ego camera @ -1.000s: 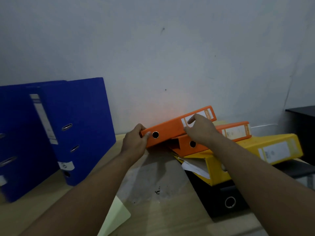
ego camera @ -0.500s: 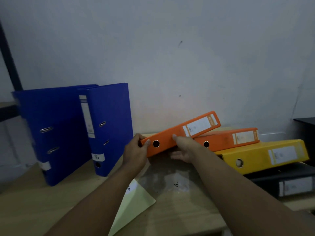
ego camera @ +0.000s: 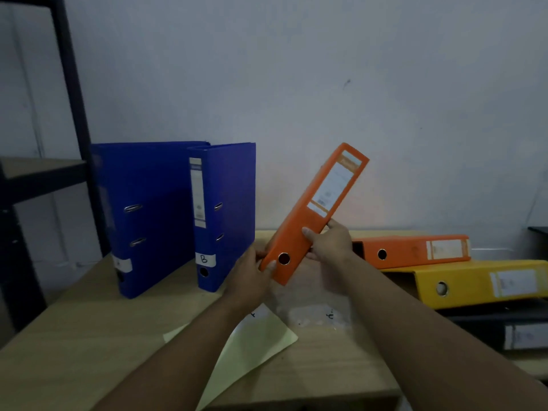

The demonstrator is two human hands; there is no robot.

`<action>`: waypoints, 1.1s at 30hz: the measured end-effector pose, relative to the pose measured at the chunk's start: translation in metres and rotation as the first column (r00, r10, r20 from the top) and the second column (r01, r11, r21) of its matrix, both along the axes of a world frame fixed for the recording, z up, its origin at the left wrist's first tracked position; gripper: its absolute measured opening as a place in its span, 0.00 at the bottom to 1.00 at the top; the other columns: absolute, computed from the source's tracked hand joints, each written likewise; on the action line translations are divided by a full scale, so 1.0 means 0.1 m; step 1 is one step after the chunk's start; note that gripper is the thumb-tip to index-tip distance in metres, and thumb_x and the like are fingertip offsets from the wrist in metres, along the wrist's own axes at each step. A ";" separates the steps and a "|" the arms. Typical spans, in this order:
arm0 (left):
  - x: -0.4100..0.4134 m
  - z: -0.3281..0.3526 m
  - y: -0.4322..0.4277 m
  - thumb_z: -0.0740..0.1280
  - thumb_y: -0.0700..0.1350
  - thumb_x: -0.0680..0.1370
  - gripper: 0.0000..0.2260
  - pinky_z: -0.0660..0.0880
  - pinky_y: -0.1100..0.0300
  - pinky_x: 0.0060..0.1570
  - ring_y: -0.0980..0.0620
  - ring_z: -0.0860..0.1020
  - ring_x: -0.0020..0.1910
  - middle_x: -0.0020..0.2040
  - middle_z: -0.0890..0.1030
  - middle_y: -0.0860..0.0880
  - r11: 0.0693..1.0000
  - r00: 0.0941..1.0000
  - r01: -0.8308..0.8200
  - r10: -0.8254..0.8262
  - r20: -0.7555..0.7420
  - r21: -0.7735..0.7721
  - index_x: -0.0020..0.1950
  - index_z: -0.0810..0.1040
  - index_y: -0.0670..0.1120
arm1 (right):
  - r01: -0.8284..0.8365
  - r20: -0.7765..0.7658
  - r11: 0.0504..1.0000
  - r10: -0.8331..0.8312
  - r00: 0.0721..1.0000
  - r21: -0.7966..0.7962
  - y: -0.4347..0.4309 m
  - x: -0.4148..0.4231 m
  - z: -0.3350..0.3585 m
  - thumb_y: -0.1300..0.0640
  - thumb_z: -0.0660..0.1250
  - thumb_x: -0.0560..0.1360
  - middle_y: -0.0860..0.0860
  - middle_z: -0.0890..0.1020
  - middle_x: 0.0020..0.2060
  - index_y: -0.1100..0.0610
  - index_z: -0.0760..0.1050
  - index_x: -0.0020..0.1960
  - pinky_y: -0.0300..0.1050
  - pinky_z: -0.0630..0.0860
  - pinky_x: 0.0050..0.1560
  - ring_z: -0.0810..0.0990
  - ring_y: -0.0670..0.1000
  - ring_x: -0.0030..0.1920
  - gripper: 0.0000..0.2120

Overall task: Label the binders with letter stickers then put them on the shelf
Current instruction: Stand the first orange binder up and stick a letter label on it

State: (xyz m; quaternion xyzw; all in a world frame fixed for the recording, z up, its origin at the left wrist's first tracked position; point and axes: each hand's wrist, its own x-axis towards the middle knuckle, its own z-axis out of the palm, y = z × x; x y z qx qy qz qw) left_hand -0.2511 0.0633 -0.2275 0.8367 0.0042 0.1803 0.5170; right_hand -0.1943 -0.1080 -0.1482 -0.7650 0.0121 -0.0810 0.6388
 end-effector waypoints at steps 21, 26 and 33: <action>-0.23 -0.30 0.35 0.70 0.54 0.81 0.24 0.74 0.50 0.64 0.48 0.74 0.69 0.71 0.76 0.52 0.841 0.981 -0.006 0.109 -0.159 0.541 0.76 0.72 0.54 | -0.115 0.155 0.955 0.162 0.975 -0.273 0.23 -0.01 -0.34 0.59 0.69 0.85 0.49 0.84 0.67 0.46 0.66 0.83 0.56 0.80 0.66 0.82 0.54 0.68 0.30; -0.28 -0.57 0.54 0.62 0.67 0.81 0.25 0.66 0.48 0.70 0.49 0.70 0.71 0.74 0.74 0.57 0.744 0.971 0.006 0.156 -0.183 0.668 0.75 0.73 0.59 | -0.097 0.143 0.967 0.133 0.981 -0.234 0.13 -0.05 -0.44 0.56 0.69 0.85 0.50 0.83 0.68 0.46 0.66 0.84 0.61 0.80 0.69 0.81 0.56 0.70 0.29; -0.41 -0.74 0.48 0.60 0.69 0.80 0.28 0.59 0.48 0.79 0.52 0.64 0.80 0.81 0.67 0.56 0.802 0.986 -0.023 0.119 -0.121 0.596 0.78 0.70 0.61 | -0.010 0.197 0.952 0.073 0.978 -0.306 0.29 -0.10 -0.51 0.49 0.73 0.83 0.49 0.87 0.62 0.47 0.71 0.81 0.44 0.83 0.56 0.87 0.51 0.60 0.28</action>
